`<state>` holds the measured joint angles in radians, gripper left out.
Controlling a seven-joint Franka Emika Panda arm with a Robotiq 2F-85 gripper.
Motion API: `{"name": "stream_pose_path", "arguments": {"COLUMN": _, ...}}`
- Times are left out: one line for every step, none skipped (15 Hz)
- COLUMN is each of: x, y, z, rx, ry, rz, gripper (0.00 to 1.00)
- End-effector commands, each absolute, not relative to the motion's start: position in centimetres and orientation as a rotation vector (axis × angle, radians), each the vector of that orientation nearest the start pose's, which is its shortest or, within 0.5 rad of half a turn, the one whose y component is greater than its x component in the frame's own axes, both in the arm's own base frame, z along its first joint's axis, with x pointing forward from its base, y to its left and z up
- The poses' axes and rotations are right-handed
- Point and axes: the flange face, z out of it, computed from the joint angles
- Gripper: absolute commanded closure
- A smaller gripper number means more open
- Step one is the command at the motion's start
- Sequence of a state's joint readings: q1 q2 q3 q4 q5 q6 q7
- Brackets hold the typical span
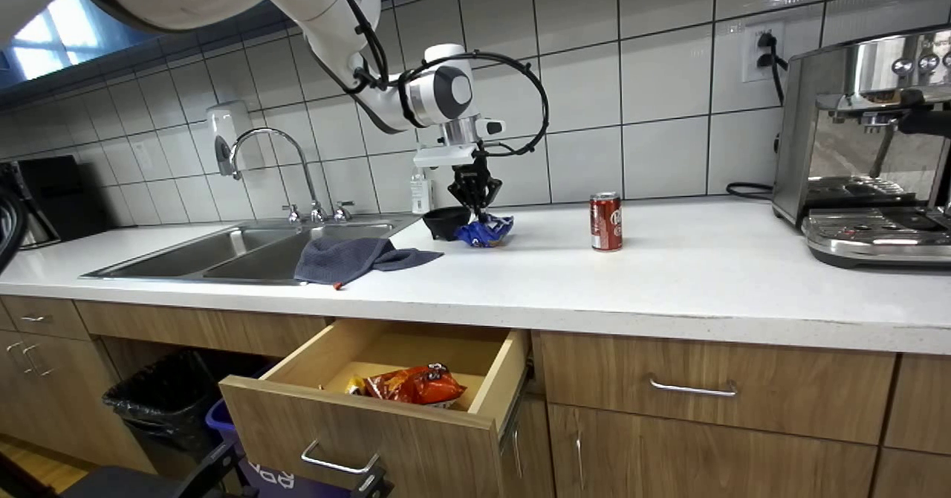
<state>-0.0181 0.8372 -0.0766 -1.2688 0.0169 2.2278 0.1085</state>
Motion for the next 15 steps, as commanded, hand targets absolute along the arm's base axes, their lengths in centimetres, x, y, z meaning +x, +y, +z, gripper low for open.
{"name": "stream_pose_path", "arguments": {"x": 76.8, "y": -5.8, "z": 26.8, "rx": -3.169, "ry": 0.285, "rz": -0.176, "gripper": 1.0}}
{"name": "stream_pose_path", "arguments": {"x": 76.8, "y": -5.8, "z": 26.9, "rx": -3.169, "ry": 0.285, "rz": -0.177, "gripper": 1.0}}
{"name": "stream_pose_path", "arguments": {"x": 76.8, "y": -5.7, "z": 27.0, "rx": -3.168, "ry": 0.285, "rz": -0.181, "gripper": 1.0}}
{"name": "stream_pose_path", "arguments": {"x": 76.8, "y": -5.7, "z": 27.1, "rx": -3.168, "ry": 0.285, "rz": -0.186, "gripper": 1.0}}
{"name": "stream_pose_path", "arguments": {"x": 76.7, "y": -5.6, "z": 27.3, "rx": -3.166, "ry": 0.286, "rz": -0.192, "gripper": 1.0}}
{"name": "stream_pose_path", "arguments": {"x": 76.7, "y": -5.6, "z": 27.4, "rx": -3.165, "ry": 0.288, "rz": -0.196, "gripper": 1.0}}
{"name": "stream_pose_path", "arguments": {"x": 76.6, "y": -5.5, "z": 27.5, "rx": -3.165, "ry": 0.29, "rz": -0.202, "gripper": 1.0}}
{"name": "stream_pose_path", "arguments": {"x": 76.5, "y": -5.4, "z": 27.5, "rx": -3.164, "ry": 0.291, "rz": -0.205, "gripper": 1.0}}
{"name": "stream_pose_path", "arguments": {"x": 76.3, "y": -5.3, "z": 27.6, "rx": -3.162, "ry": 0.294, "rz": -0.206, "gripper": 1.0}}
{"name": "stream_pose_path", "arguments": {"x": 76.3, "y": -5.2, "z": 27.6, "rx": -3.161, "ry": 0.295, "rz": -0.21, "gripper": 1.0}}
{"name": "stream_pose_path", "arguments": {"x": 76.1, "y": -5.1, "z": 27.7, "rx": -3.16, "ry": 0.296, "rz": -0.216, "gripper": 1.0}}
{"name": "stream_pose_path", "arguments": {"x": 76.0, "y": -4.9, "z": 27.8, "rx": -3.159, "ry": 0.297, "rz": -0.221, "gripper": 1.0}}
{"name": "stream_pose_path", "arguments": {"x": 75.8, "y": -4.7, "z": 27.9, "rx": -3.157, "ry": 0.3, "rz": -0.229, "gripper": 1.0}}
{"name": "stream_pose_path", "arguments": {"x": 75.7, "y": -4.4, "z": 28.0, "rx": -3.155, "ry": 0.303, "rz": -0.237, "gripper": 1.0}}
{"name": "stream_pose_path", "arguments": {"x": 75.5, "y": -4.1, "z": 28.0, "rx": -3.152, "ry": 0.306, "rz": -0.247, "gripper": 1.0}}
